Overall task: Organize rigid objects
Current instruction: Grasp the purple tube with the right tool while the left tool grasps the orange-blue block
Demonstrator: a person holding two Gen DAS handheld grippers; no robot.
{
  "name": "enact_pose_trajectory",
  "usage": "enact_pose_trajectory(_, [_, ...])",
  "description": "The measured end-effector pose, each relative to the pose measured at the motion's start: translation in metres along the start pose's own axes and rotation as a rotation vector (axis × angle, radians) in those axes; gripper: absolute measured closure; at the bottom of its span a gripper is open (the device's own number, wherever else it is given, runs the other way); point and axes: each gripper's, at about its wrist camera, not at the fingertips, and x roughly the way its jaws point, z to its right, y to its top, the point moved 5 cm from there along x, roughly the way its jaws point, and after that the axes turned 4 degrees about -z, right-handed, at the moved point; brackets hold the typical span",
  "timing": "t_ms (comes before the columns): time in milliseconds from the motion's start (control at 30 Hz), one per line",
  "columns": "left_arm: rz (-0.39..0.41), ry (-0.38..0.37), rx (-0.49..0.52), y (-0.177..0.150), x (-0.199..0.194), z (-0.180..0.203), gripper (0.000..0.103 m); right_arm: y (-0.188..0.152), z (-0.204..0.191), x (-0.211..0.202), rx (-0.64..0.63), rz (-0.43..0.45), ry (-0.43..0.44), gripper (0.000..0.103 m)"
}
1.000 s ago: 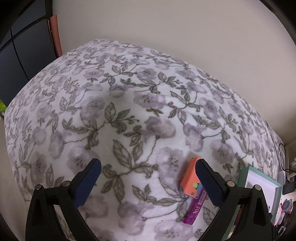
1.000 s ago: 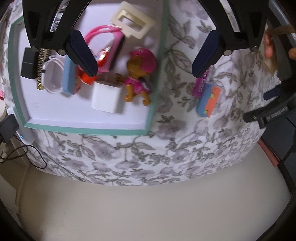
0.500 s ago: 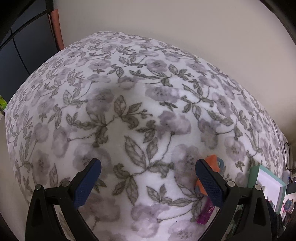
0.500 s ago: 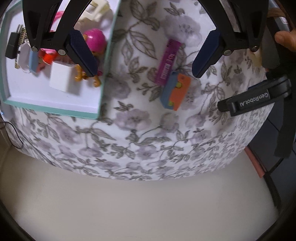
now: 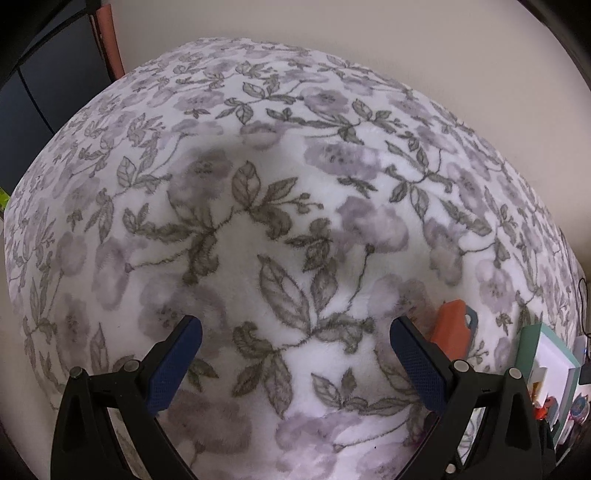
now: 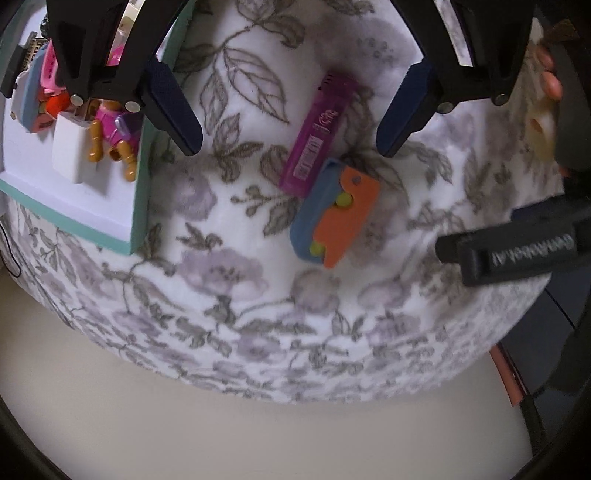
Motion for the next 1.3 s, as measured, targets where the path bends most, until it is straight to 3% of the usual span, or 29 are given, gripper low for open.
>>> enact_pose_trajectory(300, [-0.026,-0.006,0.008,0.002,0.009,0.002,0.002,-0.004,-0.005,0.018,-0.045,-0.037,-0.047,0.007])
enact_pose_trajectory(633, [-0.038,-0.033,0.028,0.002,0.012,0.011,0.002,0.003,-0.003,0.021,-0.041,-0.024,-0.042,0.012])
enact_pose_trajectory(933, [-0.044,-0.123,0.077,0.003,0.012,0.034,0.002,0.007,0.009,0.018,0.004,-0.014,-0.052,0.038])
enact_pose_trajectory(1000, [-0.047,-0.141,0.092,0.003,0.012,0.041,0.002,0.007,0.012,0.016,0.012,-0.009,-0.061,0.052])
enact_pose_trajectory(1300, [-0.047,-0.208,0.118,0.003,0.015,0.063,0.002,0.005,0.023,0.011,0.043,-0.011,-0.052,0.072])
